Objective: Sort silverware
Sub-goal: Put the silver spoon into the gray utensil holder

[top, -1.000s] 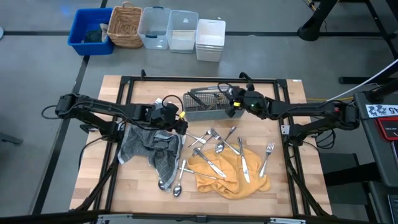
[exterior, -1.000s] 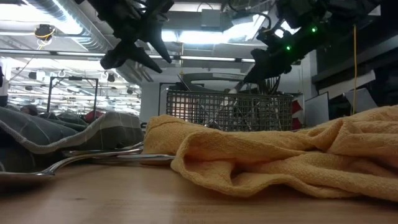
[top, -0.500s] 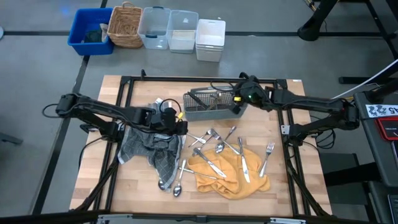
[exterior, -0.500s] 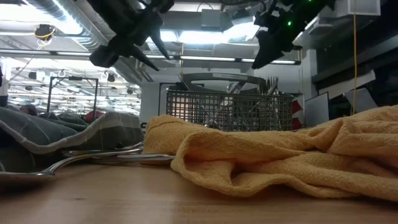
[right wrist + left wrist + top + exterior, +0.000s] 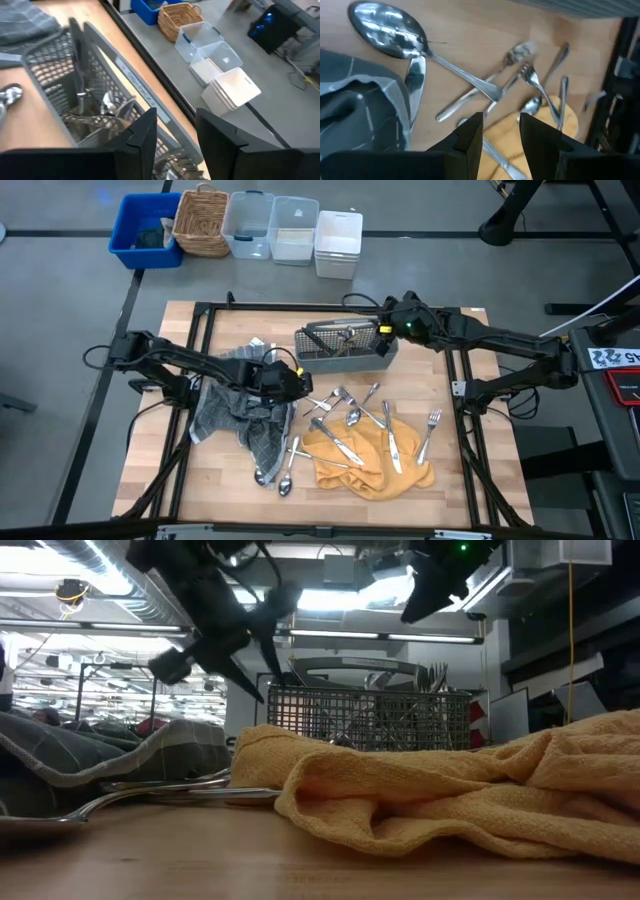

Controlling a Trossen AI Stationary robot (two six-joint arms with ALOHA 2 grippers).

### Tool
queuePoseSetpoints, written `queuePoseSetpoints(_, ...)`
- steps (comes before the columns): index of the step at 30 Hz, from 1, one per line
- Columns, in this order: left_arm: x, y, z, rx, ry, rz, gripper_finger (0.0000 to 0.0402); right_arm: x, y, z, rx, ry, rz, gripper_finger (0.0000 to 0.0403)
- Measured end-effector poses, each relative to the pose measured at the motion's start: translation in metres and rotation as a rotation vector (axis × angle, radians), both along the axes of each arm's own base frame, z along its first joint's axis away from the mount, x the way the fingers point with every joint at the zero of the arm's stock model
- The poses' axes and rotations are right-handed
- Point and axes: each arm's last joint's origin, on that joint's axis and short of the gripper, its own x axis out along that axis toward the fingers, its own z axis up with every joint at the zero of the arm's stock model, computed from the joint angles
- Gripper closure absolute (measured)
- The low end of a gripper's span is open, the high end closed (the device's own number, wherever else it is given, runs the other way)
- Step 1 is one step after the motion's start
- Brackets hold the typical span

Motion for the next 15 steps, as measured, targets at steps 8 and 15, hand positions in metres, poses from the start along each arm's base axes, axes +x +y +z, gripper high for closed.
queuePoseSetpoints(8, 0.014, 0.006, -0.035, -0.107, 0.076, 0.092, 0.0284, 0.001, 0.001, 0.002, 0.032, -0.016, 0.047, 0.0267)
queuePoseSetpoints(15, 0.019, 0.011, -0.059, -0.158, 0.149, 0.156, 0.0284, 0.001, 0.001, 0.002, 0.032, -0.016, 0.048, 0.0267)
